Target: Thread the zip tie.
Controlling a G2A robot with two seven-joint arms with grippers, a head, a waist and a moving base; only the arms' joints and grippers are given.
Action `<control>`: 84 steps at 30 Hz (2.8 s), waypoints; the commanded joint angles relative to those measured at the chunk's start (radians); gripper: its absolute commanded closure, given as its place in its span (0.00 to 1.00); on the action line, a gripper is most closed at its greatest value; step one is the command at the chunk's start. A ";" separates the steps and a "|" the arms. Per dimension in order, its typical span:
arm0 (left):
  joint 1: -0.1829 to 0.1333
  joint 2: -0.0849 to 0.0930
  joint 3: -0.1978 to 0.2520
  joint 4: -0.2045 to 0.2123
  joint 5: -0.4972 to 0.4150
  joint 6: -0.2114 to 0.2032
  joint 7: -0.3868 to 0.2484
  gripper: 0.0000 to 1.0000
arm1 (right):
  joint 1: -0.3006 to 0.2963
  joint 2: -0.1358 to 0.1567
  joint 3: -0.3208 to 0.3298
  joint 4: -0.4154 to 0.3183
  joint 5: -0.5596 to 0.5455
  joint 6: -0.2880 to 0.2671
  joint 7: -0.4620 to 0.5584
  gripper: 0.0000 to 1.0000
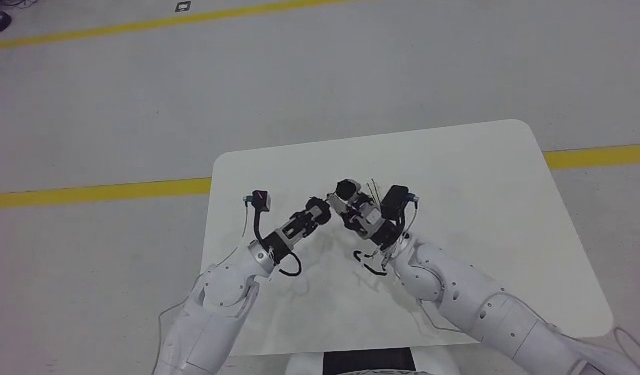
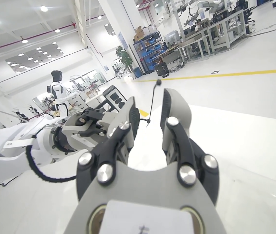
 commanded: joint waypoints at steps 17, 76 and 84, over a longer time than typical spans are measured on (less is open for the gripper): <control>-0.017 0.001 0.003 0.041 -0.284 0.042 -0.114 1.00 | -0.100 0.053 0.148 0.001 -0.349 0.142 -0.083 0.00; -0.080 -0.010 0.038 0.135 -0.838 0.240 -0.377 1.00 | -0.092 -0.001 0.137 0.048 -0.688 0.330 -0.224 0.56; -0.084 -0.011 0.041 0.143 -0.833 0.237 -0.365 1.00 | -0.069 -0.028 0.110 0.101 -0.676 0.327 -0.295 0.70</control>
